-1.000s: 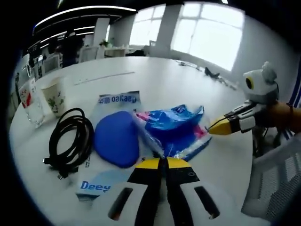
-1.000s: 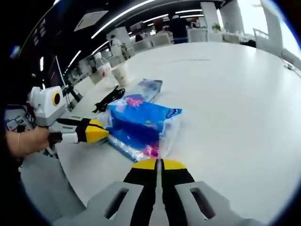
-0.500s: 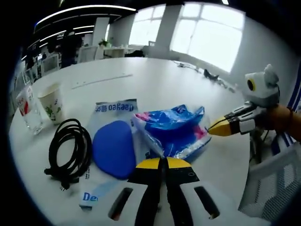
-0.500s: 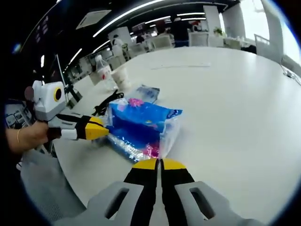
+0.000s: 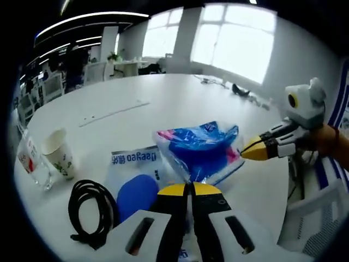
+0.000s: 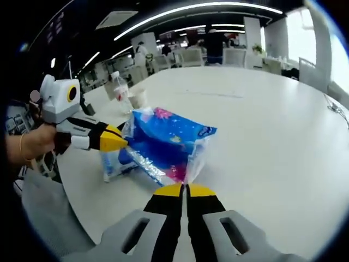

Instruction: Arrange the tabletop items into an orderly group along one side of the table until the central work area is clear of visible clutter.

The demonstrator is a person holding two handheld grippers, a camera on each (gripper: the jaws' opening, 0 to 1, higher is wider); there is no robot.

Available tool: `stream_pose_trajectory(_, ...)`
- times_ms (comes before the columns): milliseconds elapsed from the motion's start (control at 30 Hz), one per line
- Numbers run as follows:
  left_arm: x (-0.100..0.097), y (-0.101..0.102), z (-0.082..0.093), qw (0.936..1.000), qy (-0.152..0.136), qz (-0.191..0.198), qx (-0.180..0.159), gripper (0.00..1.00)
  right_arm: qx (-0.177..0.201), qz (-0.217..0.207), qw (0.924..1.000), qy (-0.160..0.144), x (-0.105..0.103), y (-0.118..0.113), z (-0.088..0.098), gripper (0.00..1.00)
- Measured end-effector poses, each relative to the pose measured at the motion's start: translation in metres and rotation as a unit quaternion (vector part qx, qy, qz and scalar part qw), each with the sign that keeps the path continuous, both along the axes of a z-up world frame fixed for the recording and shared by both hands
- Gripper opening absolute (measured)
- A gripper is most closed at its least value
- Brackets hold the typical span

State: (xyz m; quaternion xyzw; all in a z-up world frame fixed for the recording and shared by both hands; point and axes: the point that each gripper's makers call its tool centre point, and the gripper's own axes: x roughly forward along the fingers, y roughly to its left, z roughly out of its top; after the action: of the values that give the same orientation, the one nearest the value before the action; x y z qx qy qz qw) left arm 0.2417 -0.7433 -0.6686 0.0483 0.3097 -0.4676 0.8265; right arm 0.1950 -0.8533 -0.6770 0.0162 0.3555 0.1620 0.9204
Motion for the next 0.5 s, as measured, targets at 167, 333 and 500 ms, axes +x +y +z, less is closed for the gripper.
stream_pose_trajectory(167,0.005,-0.005,0.002,0.9999,0.009,0.009,-0.011,0.01,-0.009,0.006,0.9999,-0.004,0.008,-0.006,0.007,0.0)
stream_pose_trajectory(333,0.015,-0.011,0.003,0.9993,0.017,0.022,-0.027,0.01,-0.019,0.011,0.9997,-0.006,0.018,-0.013,0.011,0.0)
stream_pose_trajectory(500,0.026,-0.019,0.002,0.9983,0.026,0.039,-0.036,0.02,-0.025,0.012,0.9996,-0.009,0.029,-0.02,0.012,0.0)
